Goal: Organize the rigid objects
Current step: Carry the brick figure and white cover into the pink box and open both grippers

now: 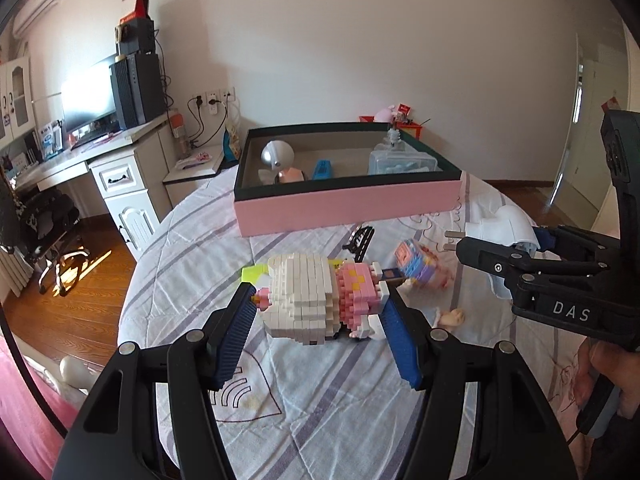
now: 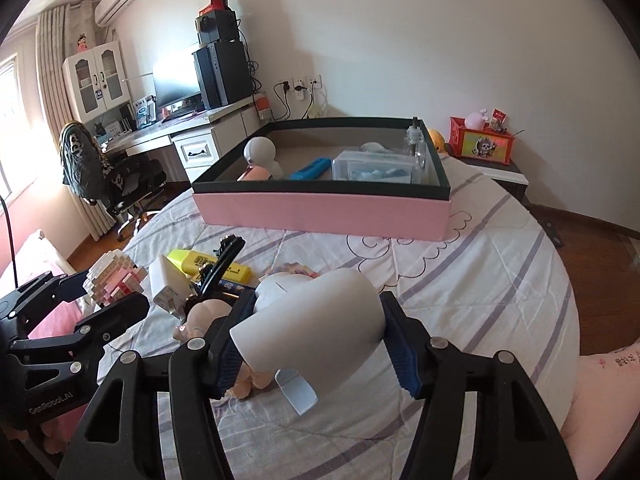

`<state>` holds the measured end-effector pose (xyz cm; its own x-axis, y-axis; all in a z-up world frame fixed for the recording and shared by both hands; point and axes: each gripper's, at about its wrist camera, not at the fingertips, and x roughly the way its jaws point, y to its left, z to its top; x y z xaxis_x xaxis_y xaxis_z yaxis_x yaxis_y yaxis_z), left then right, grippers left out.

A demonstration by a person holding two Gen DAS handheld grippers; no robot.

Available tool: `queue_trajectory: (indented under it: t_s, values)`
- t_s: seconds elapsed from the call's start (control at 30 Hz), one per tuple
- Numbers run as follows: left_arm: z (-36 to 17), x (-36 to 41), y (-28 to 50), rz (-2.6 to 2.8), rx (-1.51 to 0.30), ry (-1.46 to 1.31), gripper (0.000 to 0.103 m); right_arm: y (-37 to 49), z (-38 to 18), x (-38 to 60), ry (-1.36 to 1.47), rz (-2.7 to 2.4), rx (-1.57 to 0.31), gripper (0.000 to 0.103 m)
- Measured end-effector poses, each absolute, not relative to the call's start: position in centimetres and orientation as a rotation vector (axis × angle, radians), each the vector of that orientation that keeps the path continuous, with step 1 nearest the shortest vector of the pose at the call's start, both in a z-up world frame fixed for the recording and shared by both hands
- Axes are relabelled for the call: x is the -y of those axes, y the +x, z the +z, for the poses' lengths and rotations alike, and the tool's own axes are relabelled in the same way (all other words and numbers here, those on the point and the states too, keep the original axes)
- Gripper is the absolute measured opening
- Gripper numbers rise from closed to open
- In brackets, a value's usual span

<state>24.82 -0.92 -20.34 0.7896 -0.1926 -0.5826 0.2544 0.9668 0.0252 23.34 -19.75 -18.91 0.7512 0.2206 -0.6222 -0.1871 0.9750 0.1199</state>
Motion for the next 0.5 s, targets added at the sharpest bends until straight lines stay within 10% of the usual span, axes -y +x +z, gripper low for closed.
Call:
queue_trajectory:
  t_s: [0.5]
  values:
    - [-15.1, 3.4, 33.2, -0.316, -0.572, 0.164, 0.063, 29.1, -14.1, 20.0, -0.008, 0.282, -0.619, 0.063]
